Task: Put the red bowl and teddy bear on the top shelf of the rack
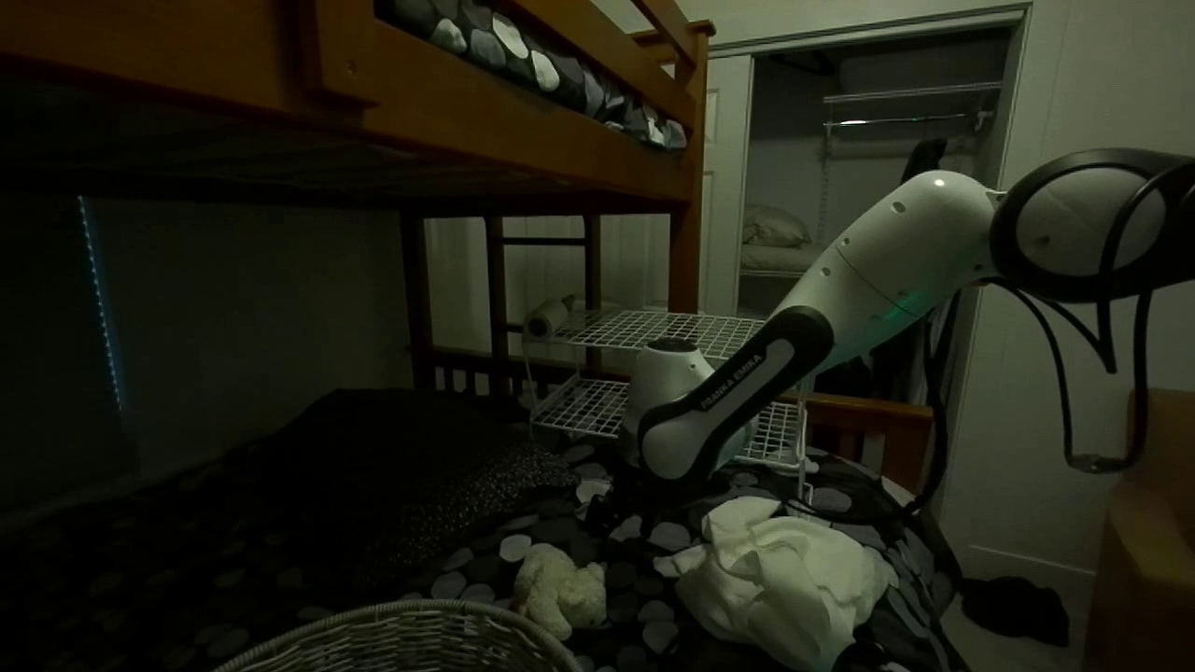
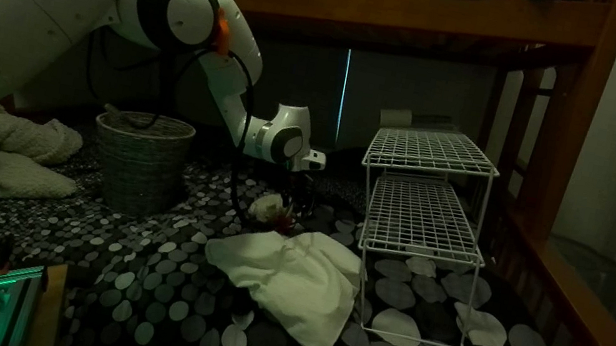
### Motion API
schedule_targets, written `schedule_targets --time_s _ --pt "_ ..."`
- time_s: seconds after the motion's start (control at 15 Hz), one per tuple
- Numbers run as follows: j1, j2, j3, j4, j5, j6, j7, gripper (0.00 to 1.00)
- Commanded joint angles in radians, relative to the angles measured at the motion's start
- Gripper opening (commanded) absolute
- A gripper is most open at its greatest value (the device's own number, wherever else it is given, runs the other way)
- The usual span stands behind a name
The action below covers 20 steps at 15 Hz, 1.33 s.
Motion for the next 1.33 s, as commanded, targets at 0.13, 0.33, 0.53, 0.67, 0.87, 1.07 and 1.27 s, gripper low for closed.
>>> schedule_targets --time_s 0.13,0.33,0.53,0.67,0.87,1.07,1.27 --pt "0.046 0.118 -0.014 0.137 0.030 -0.018 -0.015 0.79" --pt "0.057 0.157 -0.014 0.177 0.033 -0.027 -0.017 0.60" --pt "0.054 0.199 0.004 0.217 0.045 -0.033 -0.031 0.50" --pt "0.053 0.216 0.016 0.235 0.054 -0.041 -0.042 0.44" --pt "0.057 0.240 0.026 0.264 0.066 -0.068 -0.052 0.23" --pt "0.058 0.248 0.028 0.282 0.075 -0.083 -0.052 0.01" --pt "0.047 0.234 0.035 0.278 0.095 -0.089 -0.048 0.00"
